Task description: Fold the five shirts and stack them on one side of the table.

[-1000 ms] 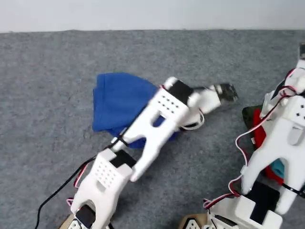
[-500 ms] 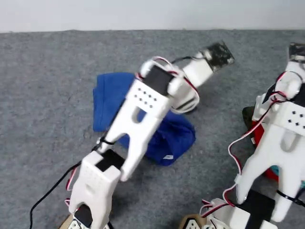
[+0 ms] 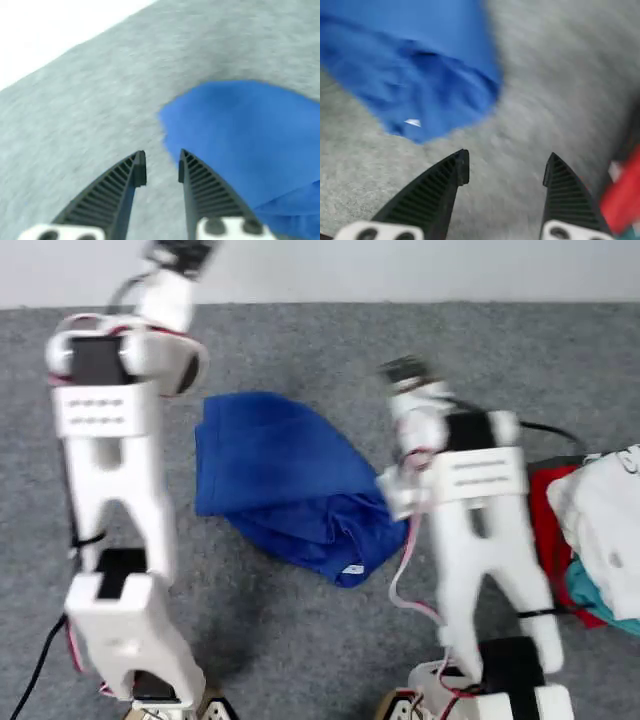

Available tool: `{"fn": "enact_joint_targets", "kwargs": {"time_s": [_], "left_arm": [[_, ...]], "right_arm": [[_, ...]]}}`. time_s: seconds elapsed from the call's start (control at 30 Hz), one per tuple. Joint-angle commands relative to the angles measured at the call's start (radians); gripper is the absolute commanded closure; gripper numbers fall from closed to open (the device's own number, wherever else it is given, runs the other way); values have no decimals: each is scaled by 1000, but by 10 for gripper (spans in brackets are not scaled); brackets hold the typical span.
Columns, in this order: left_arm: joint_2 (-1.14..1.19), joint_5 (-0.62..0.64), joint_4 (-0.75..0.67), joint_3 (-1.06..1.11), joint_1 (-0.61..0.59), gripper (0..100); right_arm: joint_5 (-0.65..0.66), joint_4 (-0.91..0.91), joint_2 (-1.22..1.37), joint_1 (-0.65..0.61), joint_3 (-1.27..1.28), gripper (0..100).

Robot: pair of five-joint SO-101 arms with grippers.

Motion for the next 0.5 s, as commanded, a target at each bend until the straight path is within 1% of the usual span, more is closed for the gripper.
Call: {"fn": "enact_joint_targets", "kwargs": {"time_s": [0.0,0.07,0.17,0.33,0.47], "left_arm": [[-207,8,20,124,-55,893],[-305,6,18,197,-52,893],[-420,5,15,271,-28,893],[-575,6,17,302,-26,893],[-663,8,17,303,-18,893]], "right_arm": [[8,-140,-25,-171,83,750],[8,-216,-25,-246,132,750],[8,-300,-24,-325,198,750],[8,-429,-22,-337,328,750],[8,-478,-1,-335,381,750]]}}
